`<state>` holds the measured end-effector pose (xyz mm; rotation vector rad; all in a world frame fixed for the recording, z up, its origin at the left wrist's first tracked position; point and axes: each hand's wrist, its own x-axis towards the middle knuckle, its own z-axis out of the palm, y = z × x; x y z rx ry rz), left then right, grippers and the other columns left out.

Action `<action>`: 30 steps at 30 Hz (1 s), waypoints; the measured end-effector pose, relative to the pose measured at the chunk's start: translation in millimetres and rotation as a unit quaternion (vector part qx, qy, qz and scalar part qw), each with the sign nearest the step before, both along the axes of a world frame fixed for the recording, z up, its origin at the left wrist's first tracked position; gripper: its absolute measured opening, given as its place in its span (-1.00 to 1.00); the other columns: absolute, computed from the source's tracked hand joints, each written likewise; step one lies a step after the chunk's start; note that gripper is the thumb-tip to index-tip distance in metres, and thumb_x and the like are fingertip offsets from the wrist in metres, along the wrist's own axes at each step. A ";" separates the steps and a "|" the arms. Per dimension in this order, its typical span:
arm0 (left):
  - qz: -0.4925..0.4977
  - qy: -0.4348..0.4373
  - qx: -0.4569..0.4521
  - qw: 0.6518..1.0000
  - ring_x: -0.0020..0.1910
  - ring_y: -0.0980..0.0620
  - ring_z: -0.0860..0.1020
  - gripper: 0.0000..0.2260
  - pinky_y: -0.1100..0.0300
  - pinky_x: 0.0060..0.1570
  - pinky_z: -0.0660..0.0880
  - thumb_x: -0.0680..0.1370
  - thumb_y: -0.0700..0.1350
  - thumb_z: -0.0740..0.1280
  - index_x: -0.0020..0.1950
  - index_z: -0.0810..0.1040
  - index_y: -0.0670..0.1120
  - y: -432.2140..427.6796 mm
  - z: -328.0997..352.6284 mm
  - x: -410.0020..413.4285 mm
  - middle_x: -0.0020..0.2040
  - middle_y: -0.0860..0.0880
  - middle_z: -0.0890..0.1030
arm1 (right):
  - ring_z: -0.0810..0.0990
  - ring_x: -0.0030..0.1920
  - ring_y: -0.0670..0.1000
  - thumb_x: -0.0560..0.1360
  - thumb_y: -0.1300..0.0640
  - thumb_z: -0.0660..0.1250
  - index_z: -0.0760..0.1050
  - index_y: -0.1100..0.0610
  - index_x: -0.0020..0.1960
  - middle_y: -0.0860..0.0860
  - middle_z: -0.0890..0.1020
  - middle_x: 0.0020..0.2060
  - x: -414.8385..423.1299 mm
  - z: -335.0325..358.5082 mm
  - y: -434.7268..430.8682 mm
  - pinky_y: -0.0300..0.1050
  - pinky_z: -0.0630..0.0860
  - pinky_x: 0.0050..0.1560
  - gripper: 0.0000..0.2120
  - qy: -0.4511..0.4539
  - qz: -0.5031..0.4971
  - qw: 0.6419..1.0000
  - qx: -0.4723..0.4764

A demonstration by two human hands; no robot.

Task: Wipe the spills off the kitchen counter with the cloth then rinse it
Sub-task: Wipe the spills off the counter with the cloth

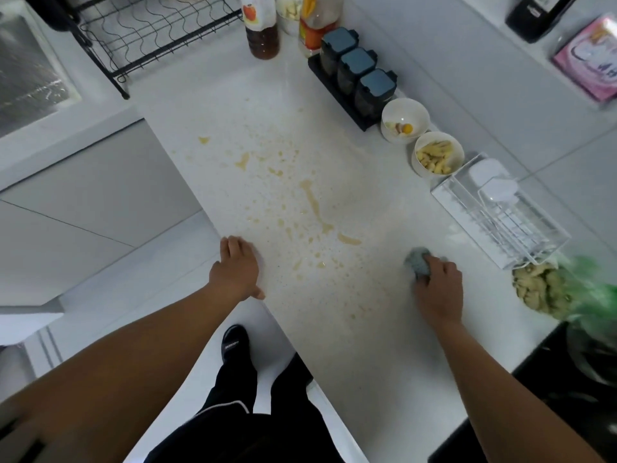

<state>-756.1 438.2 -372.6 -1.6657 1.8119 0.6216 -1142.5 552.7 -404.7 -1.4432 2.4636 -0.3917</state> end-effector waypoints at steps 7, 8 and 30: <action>0.006 0.014 -0.002 1.000 0.58 -0.20 -0.33 0.24 -0.21 0.43 0.29 0.35 0.19 0.58 0.59 -0.27 -0.26 2.1 0.4 5.2 0.60 -0.21 -0.31 | 0.49 0.04 0.33 0.42 0.34 0.36 0.53 0.23 0.29 0.31 0.53 0.08 17.8 -0.8 18.3 0.16 0.49 0.03 -0.57 -0.022 0.008 1.000 -0.018; 0.005 0.013 -0.002 1.000 0.58 -0.19 -0.32 0.25 -0.22 0.42 0.29 0.35 0.20 0.57 0.59 -0.28 -0.26 2.5 0.6 6.7 0.60 -0.21 -0.31 | 0.48 0.05 0.34 0.44 0.32 0.35 0.52 0.23 0.30 0.32 0.52 0.10 18.6 -0.8 18.4 0.18 0.49 0.04 -0.58 -0.026 -0.045 0.999 -0.015; -0.011 0.000 -0.003 1.000 0.58 -0.23 -0.31 0.27 -0.21 0.38 0.36 0.33 0.26 0.55 0.58 -0.28 -0.28 2.5 0.1 5.9 0.59 -0.24 -0.28 | 0.49 0.05 0.27 0.51 0.20 0.32 0.48 0.17 0.36 0.23 0.52 0.08 64.1 9.2 40.6 0.08 0.53 -0.04 -0.59 0.025 0.056 0.997 0.037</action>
